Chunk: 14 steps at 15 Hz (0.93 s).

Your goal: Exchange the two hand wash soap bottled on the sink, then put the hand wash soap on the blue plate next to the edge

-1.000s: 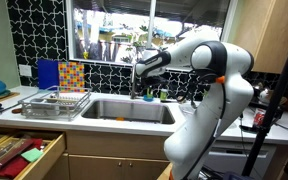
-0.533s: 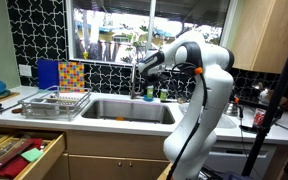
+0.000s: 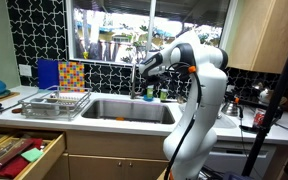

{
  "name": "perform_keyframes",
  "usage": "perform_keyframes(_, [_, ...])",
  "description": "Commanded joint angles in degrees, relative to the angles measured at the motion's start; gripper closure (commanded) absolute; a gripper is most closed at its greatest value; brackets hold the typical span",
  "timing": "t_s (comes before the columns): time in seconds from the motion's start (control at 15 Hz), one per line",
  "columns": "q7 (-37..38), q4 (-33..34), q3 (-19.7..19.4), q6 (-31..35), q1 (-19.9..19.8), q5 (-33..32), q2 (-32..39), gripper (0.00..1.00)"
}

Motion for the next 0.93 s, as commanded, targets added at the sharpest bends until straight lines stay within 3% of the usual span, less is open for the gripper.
perform_keyframes(0.0, [6.99,7.29,-1.64,3.82,-1.37,-0.25,9.07,0.00])
perform_keyframes(0.2, [8.39,13.84,-3.52,3.01,-2.20,1.30,15.27,0.00])
perform_keyframes(0.4, [4.36,20.10,-3.94,2.17,-3.72,6.34,20.56,0.00])
perform_keyframes(0.6, [4.67,26.17,-4.42,4.88,-5.03,7.79,25.91,0.00])
perform_keyframes(0.67, [4.60,21.46,-4.26,3.54,-3.77,6.38,21.65,0.00])
perform_keyframes(0.87, [4.66,25.25,-4.55,4.12,-4.47,7.08,24.99,0.00])
